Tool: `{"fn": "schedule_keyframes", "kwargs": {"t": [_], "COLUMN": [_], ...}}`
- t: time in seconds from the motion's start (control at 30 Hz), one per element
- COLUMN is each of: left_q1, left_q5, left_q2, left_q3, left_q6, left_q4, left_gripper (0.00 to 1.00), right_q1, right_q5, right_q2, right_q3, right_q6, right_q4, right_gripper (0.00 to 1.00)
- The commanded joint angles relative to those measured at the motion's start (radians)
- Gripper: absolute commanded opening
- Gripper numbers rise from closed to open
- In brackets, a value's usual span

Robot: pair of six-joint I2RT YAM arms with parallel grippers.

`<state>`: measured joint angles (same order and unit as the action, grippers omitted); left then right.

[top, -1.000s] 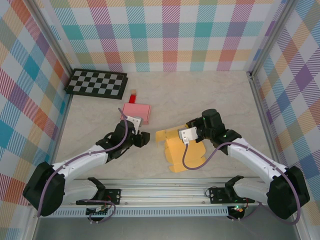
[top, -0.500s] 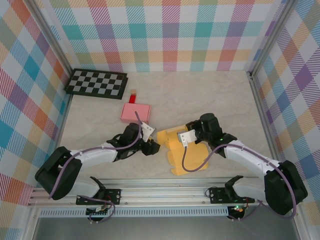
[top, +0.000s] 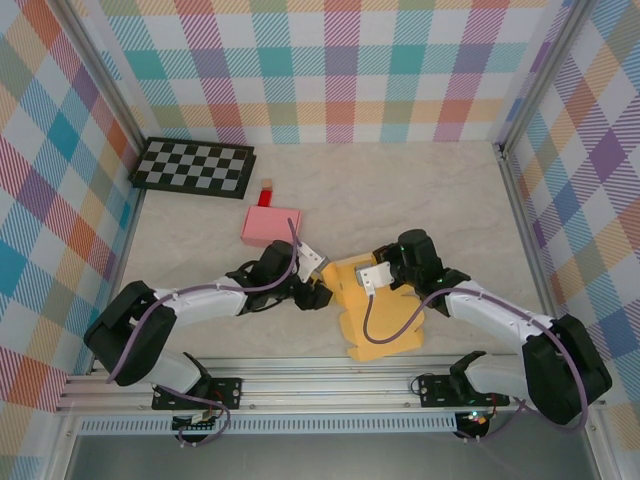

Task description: Fold the paper box

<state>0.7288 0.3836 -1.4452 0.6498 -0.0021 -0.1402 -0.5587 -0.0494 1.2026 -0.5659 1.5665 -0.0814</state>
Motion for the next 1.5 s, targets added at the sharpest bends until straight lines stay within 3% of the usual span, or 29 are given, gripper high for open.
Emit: {"fn": "schedule_keyframes", "kwargs": {"t": [0.0,0.1,0.2,0.37,0.77,1.07,1.33,1.47], "left_q1": [0.008,-0.036,-0.11,-0.118,-0.115,-0.079,-0.042,-0.042], "left_q5": [-0.016,-0.152,-0.083,-0.092,0.053,0.186,0.244,0.22], "left_q2": [0.116,0.192,0.222,0.205,-0.061,-0.175,-0.143,-0.097], "left_q3": [-0.009,-0.085,-0.149,-0.204,-0.021,0.112,0.098,0.06], "left_q6": [0.019,-0.043,-0.144,-0.182,-0.118,-0.063,-0.09,-0.09], "left_q4": [0.036,0.009,-0.082,-0.126,-0.125,-0.059,-0.081,-0.061], "left_gripper": [0.59,0.69,0.68,0.67,0.63,0.57,0.58,0.59], "right_q1": [-0.007,-0.007,-0.007,-0.007,-0.007,-0.007,-0.007,-0.01], "right_q5": [-0.004,-0.003,-0.001,0.011,0.015,0.014,-0.004,-0.027], "right_q2": [0.005,0.001,-0.001,-0.021,-0.029,-0.023,-0.024,-0.041], "right_q3": [0.012,0.011,0.005,0.013,0.037,0.037,0.042,0.074], "right_q6": [0.023,0.022,0.011,-0.008,-0.025,-0.025,-0.022,-0.041], "right_q4": [0.006,0.011,0.013,0.002,-0.033,-0.031,-0.035,-0.175], "right_gripper": [0.0,0.0,0.0,0.0,0.0,0.0,0.0,0.0]}}
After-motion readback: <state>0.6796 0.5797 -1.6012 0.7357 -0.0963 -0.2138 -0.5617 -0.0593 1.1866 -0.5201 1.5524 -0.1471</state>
